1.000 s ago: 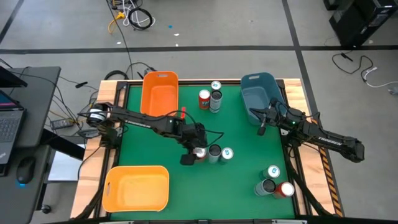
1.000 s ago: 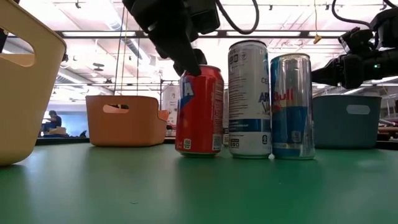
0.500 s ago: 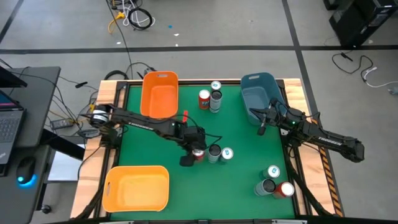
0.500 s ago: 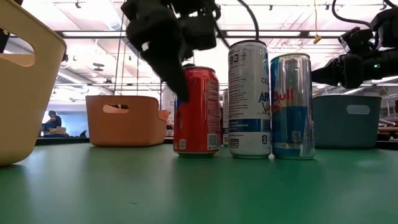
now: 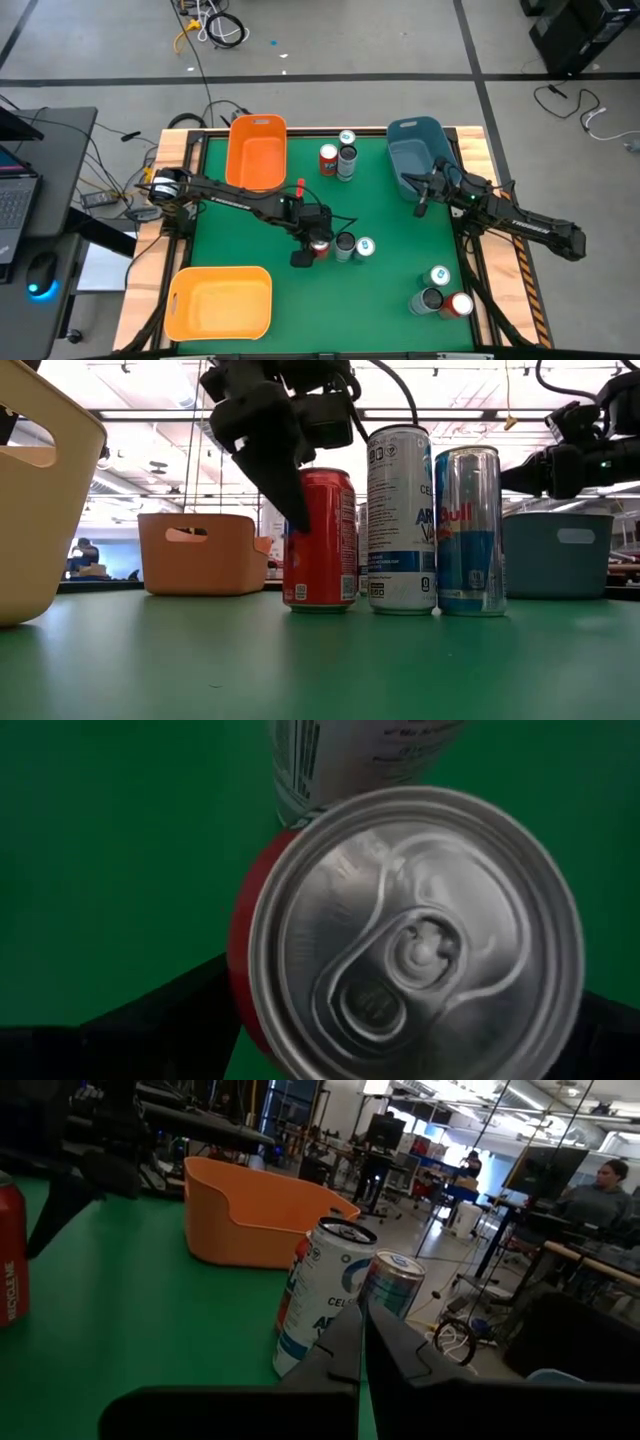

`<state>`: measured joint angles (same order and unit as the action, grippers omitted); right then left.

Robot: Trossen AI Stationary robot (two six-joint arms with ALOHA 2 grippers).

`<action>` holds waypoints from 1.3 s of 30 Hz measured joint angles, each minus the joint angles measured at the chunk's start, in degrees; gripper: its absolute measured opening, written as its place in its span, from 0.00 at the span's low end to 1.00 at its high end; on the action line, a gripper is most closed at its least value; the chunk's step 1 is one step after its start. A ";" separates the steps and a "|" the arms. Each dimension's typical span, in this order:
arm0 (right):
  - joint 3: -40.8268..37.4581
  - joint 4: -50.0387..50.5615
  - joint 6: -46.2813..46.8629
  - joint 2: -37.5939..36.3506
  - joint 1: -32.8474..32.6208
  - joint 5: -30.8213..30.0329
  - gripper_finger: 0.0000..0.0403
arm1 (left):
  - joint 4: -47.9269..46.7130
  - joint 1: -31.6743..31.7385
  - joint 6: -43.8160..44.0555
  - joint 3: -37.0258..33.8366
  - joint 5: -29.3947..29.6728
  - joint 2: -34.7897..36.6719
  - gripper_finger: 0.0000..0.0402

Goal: Sort soda cans
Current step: Put the middle left orange soda can into the yellow bin

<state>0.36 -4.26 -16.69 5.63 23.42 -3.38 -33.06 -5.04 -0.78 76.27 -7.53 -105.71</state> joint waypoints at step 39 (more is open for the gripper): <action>0.00 -0.27 0.00 -0.02 0.00 0.02 0.02 | -0.27 -0.02 1.44 2.97 -3.95 0.11 0.87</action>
<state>0.36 -4.53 -16.69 5.61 23.42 -3.36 -33.33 -5.06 0.67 79.24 -11.48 -105.60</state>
